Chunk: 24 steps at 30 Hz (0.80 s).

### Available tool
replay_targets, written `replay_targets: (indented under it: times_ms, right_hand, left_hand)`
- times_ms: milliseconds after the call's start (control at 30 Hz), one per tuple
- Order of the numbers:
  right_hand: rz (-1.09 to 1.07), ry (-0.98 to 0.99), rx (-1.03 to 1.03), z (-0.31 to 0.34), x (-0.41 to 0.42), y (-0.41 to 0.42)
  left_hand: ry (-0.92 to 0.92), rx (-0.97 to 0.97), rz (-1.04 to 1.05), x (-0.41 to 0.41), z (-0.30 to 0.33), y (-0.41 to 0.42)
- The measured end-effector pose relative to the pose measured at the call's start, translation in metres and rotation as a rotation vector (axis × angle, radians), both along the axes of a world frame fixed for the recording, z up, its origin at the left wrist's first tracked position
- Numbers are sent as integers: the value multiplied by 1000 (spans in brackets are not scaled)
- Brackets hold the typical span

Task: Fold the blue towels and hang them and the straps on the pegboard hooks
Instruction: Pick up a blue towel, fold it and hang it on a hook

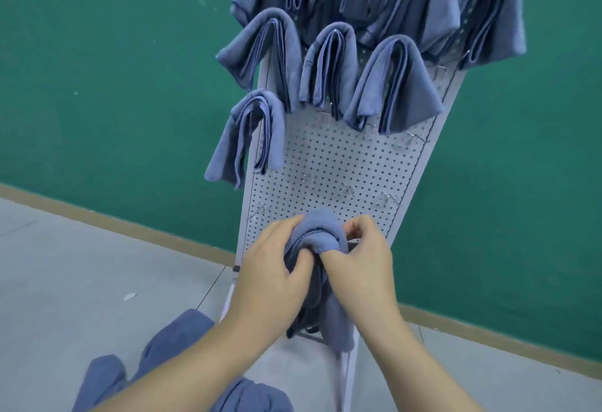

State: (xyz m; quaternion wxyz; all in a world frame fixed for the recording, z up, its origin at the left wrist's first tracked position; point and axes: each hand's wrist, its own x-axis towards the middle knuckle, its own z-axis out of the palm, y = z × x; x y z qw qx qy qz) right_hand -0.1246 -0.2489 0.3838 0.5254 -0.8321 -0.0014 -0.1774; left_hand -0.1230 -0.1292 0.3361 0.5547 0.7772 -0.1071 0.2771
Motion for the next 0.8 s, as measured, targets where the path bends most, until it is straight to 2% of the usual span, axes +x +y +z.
replay_targets:
  times_ms: [167, 333, 433, 600, 700, 800]
  right_hand:
    - [-27, -45, 94, 13, 1, -1]
    - [-3, -104, 157, 48, 16, -5]
    - [36, -218, 165, 82, 26, -7]
    - [94, -471, -23, 137, 50, -1]
    - [46, -473, -146, 153, 79, -3]
    - [-7, -414, -236, 158, 113, -2]
  left_hand:
    - [-70, 150, 29, 4, 4, 0]
    - [-192, 131, 49, 18, 35, 8]
    - [-269, 21, -9, 39, 74, 9]
    - [-384, -175, -24, 75, 122, 3]
    - [-366, -272, -18, 102, 145, 4]
    - [-270, -301, -113, 128, 149, 6]
